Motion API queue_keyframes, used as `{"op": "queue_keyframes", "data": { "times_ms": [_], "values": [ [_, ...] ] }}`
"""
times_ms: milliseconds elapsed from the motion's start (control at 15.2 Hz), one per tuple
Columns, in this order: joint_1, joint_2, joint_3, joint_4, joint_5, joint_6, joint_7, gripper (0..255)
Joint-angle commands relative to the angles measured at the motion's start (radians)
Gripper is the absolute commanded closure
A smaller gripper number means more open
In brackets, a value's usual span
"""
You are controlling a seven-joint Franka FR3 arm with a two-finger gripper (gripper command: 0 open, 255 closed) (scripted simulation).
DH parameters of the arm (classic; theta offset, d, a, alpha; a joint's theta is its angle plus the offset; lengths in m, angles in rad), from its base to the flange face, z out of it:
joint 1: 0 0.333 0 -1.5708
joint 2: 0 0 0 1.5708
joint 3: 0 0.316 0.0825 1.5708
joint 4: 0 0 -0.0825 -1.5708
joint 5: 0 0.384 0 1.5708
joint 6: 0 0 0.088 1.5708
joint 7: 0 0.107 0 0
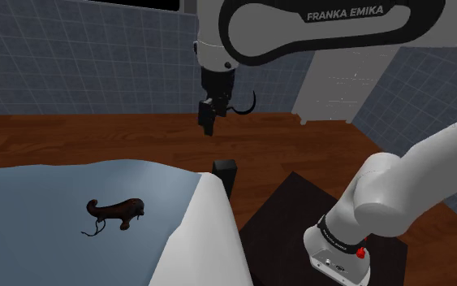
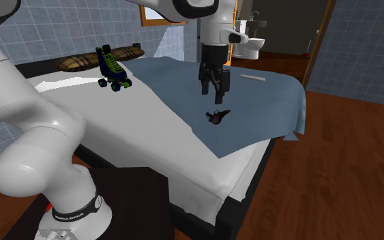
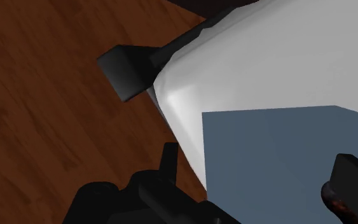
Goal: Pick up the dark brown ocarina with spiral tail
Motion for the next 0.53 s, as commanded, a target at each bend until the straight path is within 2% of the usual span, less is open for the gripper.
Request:
{"op": "queue_keyframes", "data": {
  "times_ms": [0,462],
  "values": [
    [0.01,0.061,0.027,0.03,-0.012,0.02,0.016,0],
    [0.055,0.313,0.111,0.179,-0.096,0.07,0.091,0]
  ]
}}
